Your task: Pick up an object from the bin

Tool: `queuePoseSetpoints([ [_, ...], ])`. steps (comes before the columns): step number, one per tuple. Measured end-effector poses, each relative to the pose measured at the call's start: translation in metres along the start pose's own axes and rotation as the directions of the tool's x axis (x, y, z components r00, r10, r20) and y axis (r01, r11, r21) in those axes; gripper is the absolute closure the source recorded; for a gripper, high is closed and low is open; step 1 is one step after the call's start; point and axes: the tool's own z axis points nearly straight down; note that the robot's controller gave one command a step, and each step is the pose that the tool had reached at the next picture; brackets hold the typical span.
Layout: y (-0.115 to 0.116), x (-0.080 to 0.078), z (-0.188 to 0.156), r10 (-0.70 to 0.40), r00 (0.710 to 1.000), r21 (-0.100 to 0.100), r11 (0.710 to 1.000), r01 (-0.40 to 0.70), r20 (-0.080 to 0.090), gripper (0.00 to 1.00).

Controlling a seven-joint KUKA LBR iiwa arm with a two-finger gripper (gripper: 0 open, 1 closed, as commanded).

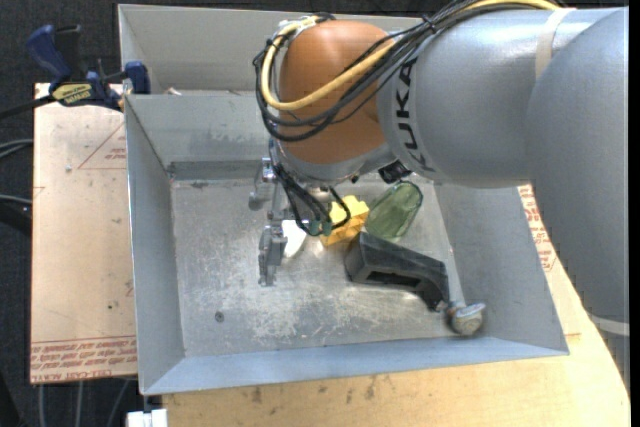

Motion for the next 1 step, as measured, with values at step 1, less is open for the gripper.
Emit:
queuePoseSetpoints([
  [1, -0.0008, -0.0017, -0.0047, 0.003, 1.000, -0.001, 1.000, -0.003, 0.007, 0.00],
])
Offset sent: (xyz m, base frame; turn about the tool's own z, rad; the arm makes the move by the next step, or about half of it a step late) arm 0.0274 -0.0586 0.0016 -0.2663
